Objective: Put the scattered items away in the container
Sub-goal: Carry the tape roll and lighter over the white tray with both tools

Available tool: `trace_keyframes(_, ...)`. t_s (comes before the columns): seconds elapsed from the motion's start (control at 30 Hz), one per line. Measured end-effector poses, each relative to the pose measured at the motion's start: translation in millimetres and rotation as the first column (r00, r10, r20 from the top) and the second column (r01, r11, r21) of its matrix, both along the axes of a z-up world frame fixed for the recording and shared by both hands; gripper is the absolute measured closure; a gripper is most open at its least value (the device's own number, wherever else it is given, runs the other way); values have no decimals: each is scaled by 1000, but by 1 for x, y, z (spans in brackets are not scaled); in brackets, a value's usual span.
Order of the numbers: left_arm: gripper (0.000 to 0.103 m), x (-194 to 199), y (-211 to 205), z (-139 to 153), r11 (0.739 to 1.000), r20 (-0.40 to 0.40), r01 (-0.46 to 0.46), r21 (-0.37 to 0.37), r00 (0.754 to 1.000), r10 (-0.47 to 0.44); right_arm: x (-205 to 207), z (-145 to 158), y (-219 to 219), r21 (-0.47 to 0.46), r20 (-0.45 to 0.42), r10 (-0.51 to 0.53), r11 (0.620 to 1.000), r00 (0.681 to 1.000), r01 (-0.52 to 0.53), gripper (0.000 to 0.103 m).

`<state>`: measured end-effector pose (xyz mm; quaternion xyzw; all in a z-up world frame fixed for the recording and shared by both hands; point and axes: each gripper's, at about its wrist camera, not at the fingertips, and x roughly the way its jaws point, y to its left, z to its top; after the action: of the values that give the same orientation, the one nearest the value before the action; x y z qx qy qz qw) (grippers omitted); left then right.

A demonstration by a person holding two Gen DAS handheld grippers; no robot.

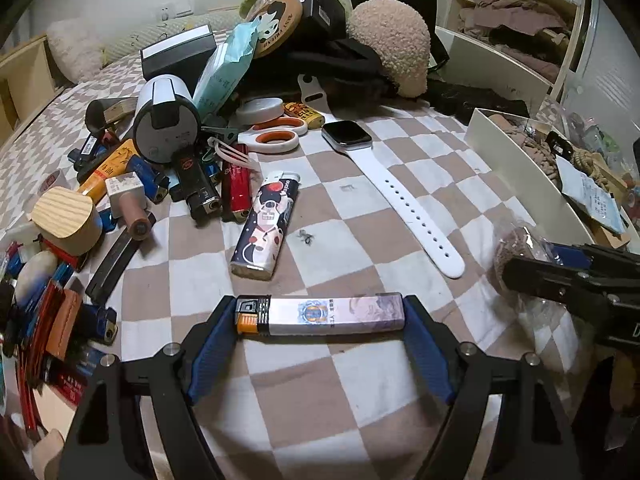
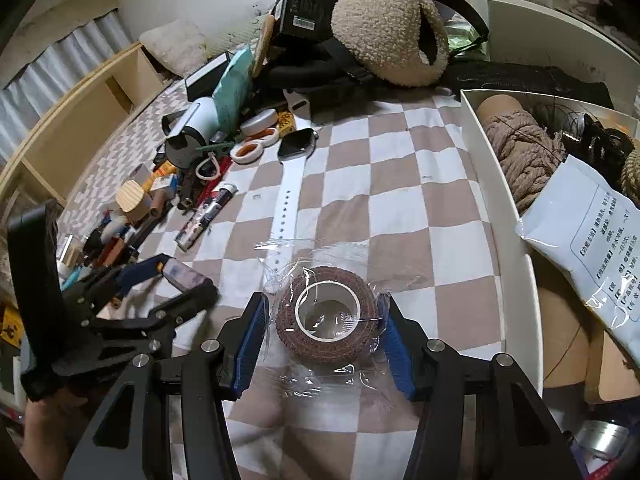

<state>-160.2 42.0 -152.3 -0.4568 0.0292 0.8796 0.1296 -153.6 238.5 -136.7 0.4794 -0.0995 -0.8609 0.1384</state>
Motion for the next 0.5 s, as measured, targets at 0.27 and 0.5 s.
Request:
trace_keyframes(0.27,22,14,-6,8,998,-7,-50,47,999,51,6,2,-8,11,-5,20,1000,1000,-20,47)
trace_keyframes(0.5,22,29,-12,35,990,-56,-63,125,996,70,17,29,-10,-33,-82,22,999,996,-25,47)
